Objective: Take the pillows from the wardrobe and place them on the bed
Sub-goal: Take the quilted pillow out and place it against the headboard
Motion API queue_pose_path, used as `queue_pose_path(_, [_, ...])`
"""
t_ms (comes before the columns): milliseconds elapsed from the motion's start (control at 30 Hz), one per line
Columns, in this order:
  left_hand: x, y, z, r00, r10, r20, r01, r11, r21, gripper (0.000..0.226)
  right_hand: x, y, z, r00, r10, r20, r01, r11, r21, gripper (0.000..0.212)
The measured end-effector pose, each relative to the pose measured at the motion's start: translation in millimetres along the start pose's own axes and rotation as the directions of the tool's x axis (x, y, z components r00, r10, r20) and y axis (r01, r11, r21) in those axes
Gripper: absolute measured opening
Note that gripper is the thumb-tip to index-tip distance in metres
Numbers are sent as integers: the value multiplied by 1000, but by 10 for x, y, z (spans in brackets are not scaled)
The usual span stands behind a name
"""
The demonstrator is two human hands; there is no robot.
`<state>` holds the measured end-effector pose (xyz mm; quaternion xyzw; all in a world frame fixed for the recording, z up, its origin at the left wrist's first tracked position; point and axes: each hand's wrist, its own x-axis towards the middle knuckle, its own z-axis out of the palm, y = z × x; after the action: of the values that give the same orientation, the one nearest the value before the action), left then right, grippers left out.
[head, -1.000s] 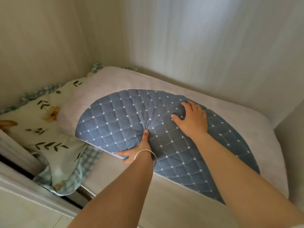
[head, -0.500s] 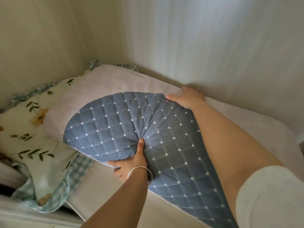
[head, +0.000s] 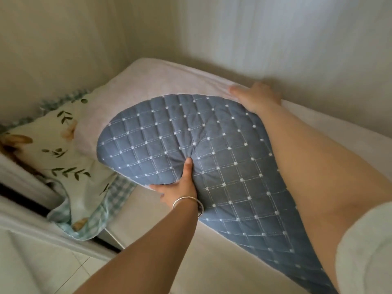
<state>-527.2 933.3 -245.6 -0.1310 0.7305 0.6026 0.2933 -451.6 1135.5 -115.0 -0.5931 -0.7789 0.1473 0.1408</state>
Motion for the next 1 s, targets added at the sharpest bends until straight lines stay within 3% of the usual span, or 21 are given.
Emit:
queue_pose_path(133, [-101, 168, -312, 992, 107, 60, -100, 988, -119, 128, -232, -279, -417, 1000, 3, -6, -2, 997, 76, 88])
queue_pose_path(267, [-257, 557, -738, 953, 293, 80, -276, 945, -173, 121, -521, -479, -827, 998, -33, 44, 21, 964, 264, 93])
queue_pose_path(400, [-509, 1003, -1222, 869, 489, 74, -470, 863, -186, 115, -966, -677, -1195, 1000, -2, -15, 7, 914, 405, 103])
queue_pose_path(533, [-827, 1272, -1691, 774, 627, 89, -601, 772, -209, 118, -1507, -802, -1522, 996, -5, -84, 51, 834, 549, 97])
queue_pose_path(700, [-1250, 1441, -2077, 686, 716, 134, -685, 696, -213, 117, -1946, -524, -1719, 989, 71, -131, 16, 824, 566, 138])
queue_pose_path(867, [-1632, 1330, -2304, 592, 789, 164, -769, 614, -179, 118, -2683, -269, -1788, 965, 237, -111, -115, 766, 633, 104])
queue_pose_path(1000, [-1818, 1320, -2557, 503, 853, 139, -841, 520, -151, 118, -2976, -197, -1709, 957, 275, -94, -133, 700, 702, 96])
